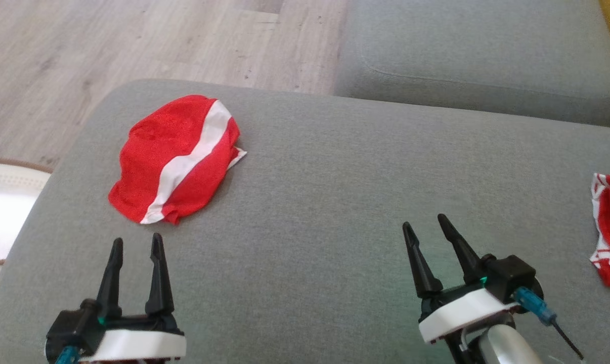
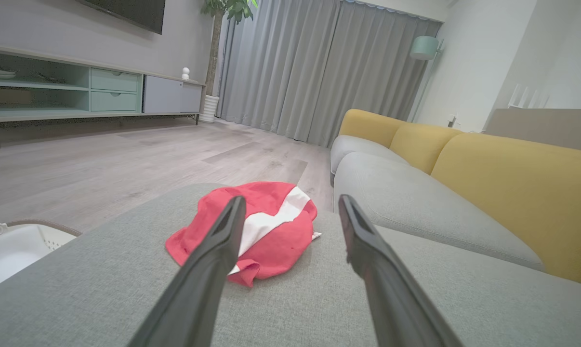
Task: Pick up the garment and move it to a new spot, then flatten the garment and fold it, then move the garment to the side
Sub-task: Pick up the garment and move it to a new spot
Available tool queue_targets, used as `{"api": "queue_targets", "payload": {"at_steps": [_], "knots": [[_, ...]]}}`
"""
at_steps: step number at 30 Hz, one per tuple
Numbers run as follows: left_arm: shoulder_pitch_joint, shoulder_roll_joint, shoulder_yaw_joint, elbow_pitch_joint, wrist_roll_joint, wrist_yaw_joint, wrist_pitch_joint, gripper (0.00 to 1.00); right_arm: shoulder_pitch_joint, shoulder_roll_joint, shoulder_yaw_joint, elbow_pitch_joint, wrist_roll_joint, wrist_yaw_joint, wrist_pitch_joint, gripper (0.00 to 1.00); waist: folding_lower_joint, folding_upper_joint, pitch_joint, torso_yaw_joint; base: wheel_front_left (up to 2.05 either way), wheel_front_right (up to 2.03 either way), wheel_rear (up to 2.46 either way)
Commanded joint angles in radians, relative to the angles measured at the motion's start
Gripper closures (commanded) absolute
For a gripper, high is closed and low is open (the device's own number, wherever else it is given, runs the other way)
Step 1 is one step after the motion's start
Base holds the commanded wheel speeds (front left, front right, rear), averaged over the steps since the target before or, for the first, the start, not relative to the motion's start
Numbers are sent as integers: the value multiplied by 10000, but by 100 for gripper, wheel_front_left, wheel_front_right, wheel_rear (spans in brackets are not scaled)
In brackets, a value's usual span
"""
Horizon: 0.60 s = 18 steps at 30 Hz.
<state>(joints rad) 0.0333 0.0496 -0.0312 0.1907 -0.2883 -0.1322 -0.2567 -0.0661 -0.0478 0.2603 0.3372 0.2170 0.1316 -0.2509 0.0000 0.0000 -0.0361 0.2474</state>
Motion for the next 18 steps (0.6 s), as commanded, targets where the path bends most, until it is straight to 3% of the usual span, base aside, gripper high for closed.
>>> {"api": "queue_targets", "payload": {"at_steps": [1, 9, 18], "knots": [[-177, 6, 323, -330, 62, 16, -51, 0, -242, -24, 284, -261, 62, -9, -109, 0, 0, 0, -4, 175, 0, 0, 0], [-144, 6, 514, -401, 131, 15, -51, 0, -278, -24, 548, -205, 40, -9, -109, 0, 0, 0, -11, 382, 0, 0, 0], [-639, 6, 1138, -221, 313, 55, -51, 0, -557, -24, 312, -315, -221, -9, -109, 0, 0, 0, 778, -18, 0, 0, 0]]}}
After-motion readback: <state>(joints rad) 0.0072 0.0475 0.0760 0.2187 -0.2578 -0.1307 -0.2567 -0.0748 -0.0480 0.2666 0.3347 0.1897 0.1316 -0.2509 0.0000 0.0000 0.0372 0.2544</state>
